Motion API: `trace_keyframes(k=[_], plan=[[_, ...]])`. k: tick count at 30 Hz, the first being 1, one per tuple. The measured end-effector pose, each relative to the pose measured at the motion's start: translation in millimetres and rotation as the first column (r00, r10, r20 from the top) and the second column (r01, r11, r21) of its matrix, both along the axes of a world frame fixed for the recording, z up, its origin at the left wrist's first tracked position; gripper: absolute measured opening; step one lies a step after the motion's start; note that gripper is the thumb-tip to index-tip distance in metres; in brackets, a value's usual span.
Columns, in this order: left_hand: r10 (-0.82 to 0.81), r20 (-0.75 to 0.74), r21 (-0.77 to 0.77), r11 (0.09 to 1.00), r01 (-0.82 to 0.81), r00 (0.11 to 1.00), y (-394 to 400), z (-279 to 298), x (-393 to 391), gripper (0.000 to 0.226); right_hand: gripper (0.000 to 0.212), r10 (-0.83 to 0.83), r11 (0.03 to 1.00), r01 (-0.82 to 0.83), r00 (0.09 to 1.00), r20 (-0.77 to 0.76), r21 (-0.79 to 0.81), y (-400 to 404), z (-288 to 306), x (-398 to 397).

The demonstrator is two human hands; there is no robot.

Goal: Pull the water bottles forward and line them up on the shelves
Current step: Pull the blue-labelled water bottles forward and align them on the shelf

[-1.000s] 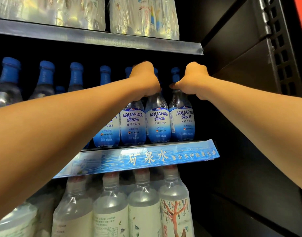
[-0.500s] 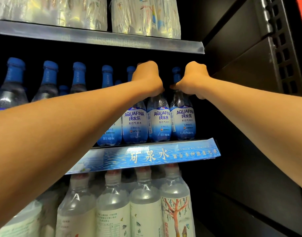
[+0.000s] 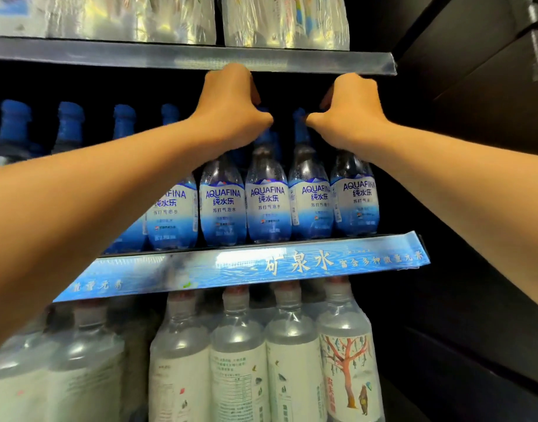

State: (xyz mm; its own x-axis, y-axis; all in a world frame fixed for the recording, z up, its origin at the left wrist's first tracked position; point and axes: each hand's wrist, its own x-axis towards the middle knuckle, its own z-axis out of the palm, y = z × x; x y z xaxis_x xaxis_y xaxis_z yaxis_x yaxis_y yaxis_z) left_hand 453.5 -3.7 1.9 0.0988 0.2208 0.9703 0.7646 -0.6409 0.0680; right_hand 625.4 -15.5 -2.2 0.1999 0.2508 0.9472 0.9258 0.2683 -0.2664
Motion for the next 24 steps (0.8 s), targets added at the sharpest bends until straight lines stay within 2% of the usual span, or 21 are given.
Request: trace_keyframes(k=[5,8,11,14,18,20,24], plan=[[0.130,0.026,-0.031,0.991,-0.129,0.991,6,-4,-33,0.025,0.038,0.145,0.988,-0.141,0.987,0.073,-0.059,4,-1,-49],[0.191,0.058,-0.055,0.981,-0.188,0.980,8,-2,-45,0.020,0.040,0.147,0.983,-0.140,0.988,0.051,-0.118,9,2,-69],[0.207,0.051,-0.123,0.972,-0.200,0.977,12,0,-50,0.026,0.042,0.095,0.987,-0.092,0.995,0.024,-0.132,13,5,-77],[0.173,0.063,-0.167,0.973,-0.160,0.983,16,2,-50,0.025,0.034,0.028,0.992,-0.024,0.999,0.029,-0.121,15,8,-79],[0.060,0.082,-0.267,0.963,-0.036,0.995,23,0,-44,0.030,0.027,-0.019,0.975,0.035,0.997,0.073,-0.219,22,8,-81],[0.002,0.107,-0.309,0.950,0.032,0.994,28,-2,-41,0.029,0.023,-0.008,0.965,0.022,0.998,0.056,-0.260,26,6,-80],[-0.009,0.135,-0.337,0.940,0.054,0.991,33,-4,-40,0.032,0.023,-0.018,0.962,0.027,0.999,0.035,-0.270,31,3,-78]])
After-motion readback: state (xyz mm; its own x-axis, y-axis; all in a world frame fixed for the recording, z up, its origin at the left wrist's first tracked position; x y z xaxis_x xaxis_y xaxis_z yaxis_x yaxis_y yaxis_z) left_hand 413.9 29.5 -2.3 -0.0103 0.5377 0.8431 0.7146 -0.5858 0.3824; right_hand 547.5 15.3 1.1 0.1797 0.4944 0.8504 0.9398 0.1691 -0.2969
